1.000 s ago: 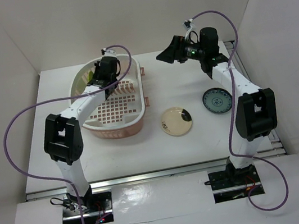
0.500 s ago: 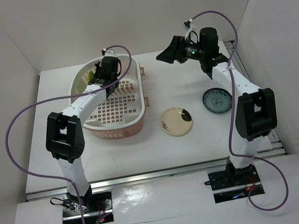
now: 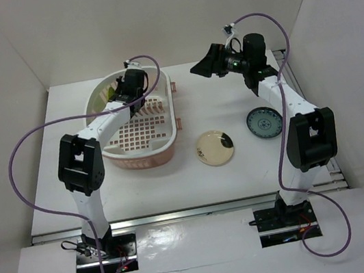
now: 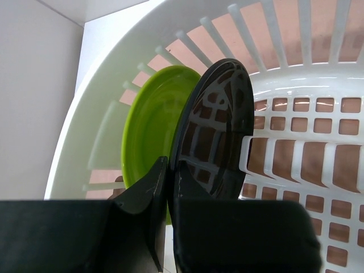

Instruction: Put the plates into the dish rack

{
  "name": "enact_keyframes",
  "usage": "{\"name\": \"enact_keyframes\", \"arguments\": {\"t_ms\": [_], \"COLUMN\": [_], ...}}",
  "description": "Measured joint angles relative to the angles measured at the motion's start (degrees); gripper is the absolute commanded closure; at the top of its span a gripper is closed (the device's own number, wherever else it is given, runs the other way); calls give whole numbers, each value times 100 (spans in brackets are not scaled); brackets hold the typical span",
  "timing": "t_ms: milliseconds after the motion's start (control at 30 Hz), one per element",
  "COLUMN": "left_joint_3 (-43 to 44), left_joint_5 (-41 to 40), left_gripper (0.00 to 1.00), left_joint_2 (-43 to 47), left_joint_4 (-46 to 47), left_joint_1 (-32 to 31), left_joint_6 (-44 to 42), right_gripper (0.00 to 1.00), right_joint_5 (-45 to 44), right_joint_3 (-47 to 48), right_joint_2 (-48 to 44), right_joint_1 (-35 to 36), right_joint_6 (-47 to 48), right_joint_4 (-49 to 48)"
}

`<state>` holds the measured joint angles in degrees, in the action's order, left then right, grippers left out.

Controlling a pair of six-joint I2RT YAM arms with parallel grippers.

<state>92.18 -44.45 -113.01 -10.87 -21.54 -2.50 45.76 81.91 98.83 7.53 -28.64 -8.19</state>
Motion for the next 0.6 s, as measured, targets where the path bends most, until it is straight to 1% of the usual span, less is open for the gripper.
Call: {"name": "enact_keyframes", "arguments": {"t_ms": [67,167,200,267,333,367,533,600], "left_joint_3": [11,22,28,42,52,55,66,87], "left_joint_5": [20,22,35,76,114,133,201,238], "left_gripper": [100,95,95,90,89,84,83,77], "left_joint_2": [-17,-20,-20,-20,-20,-20,-26,-33], "left_joint_4": [-9,-37,-57,-76,-96,-105,-131,-153], "left_joint_1": [2,28,39,55,85,90,131,149], "left_joint_6": [22,96,125,151,170,190,297,304], "right_gripper": [0,0,0,0,0,0,0,0], "right_joint_5": [0,0,0,4,4,13,24,28], "right_joint_3": [-4,-11,-17,-20,-24,-24,-28,-42], "right_joint_2": [0,0,0,0,0,0,0,0], "right_joint_1": [0,0,0,0,0,0,0,0], "right_joint_6": [0,0,0,0,0,0,0,0], "right_joint_4": [0,0,0,2,2,0,0,-7]}}
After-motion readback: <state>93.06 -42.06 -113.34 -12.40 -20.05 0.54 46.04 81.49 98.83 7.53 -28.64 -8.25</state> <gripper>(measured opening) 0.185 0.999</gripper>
